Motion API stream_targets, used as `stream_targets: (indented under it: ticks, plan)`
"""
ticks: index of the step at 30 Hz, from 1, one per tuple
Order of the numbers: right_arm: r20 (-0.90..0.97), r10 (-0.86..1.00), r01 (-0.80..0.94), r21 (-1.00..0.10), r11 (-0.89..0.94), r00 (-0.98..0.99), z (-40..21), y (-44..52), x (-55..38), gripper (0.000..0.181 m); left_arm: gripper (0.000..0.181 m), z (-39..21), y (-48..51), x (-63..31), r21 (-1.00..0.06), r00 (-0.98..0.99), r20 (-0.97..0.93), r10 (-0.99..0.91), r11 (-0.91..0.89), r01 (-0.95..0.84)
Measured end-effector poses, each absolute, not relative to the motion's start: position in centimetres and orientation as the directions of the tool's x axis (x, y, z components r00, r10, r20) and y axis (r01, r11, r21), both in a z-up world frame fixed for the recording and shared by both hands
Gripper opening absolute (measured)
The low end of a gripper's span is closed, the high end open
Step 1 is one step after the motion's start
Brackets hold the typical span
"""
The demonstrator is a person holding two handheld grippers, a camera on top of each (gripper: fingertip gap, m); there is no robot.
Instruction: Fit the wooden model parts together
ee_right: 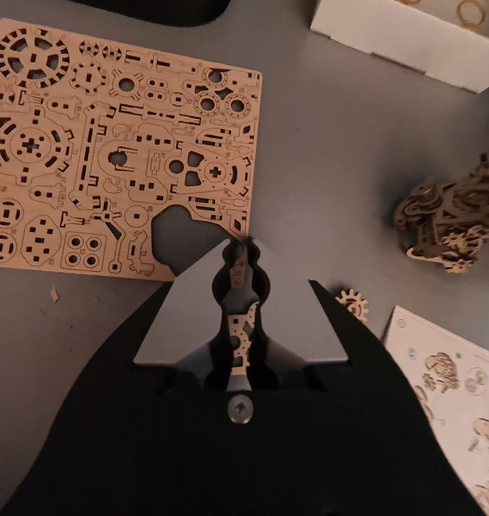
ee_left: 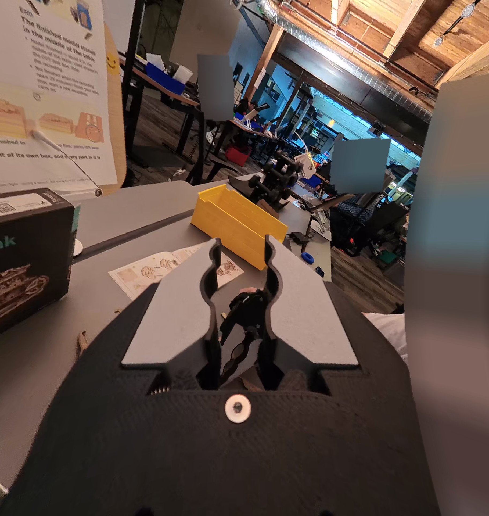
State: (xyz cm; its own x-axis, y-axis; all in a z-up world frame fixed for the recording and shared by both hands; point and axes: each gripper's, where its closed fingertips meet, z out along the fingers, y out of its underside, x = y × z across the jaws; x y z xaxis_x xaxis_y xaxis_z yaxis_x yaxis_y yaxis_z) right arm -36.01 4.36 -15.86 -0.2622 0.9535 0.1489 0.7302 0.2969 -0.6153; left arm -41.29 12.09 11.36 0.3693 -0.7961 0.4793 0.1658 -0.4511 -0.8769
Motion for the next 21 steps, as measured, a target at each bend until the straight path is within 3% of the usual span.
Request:
stream_targets:
  ticks: [4, 7, 13, 21]
  plan:
    - [0.233, 0.942, 0.658, -0.674, 0.336, -0.243, -13.1, 4.0, -36.5, 0.006, 0.033, 9.8, 11.9, -41.3, -0.847, 0.313, 0.525, -0.792, -0.522, 0.100]
    - [0.310, 0.928, 0.607, -0.703, 0.371, -0.209, -10.9, 4.0, -36.2, 0.006, 0.046, 8.0, 12.1, -42.3, -0.837, 0.329, 0.538, -0.777, -0.540, 0.093]
    - [0.407, 0.897, 0.554, -0.713, 0.431, -0.173, -8.8, 4.2, -35.9, 0.005, 0.066, -2.5, 8.5, -45.5, -0.782, 0.447, 0.544, -0.710, -0.622, -0.037]
    - [0.489, 0.860, 0.492, -0.718, 0.492, -0.147, -7.4, 3.8, -36.5, 0.005, 0.055, -7.7, 4.5, -43.8, -0.681, 0.317, 0.674, -0.667, -0.727, -0.083]
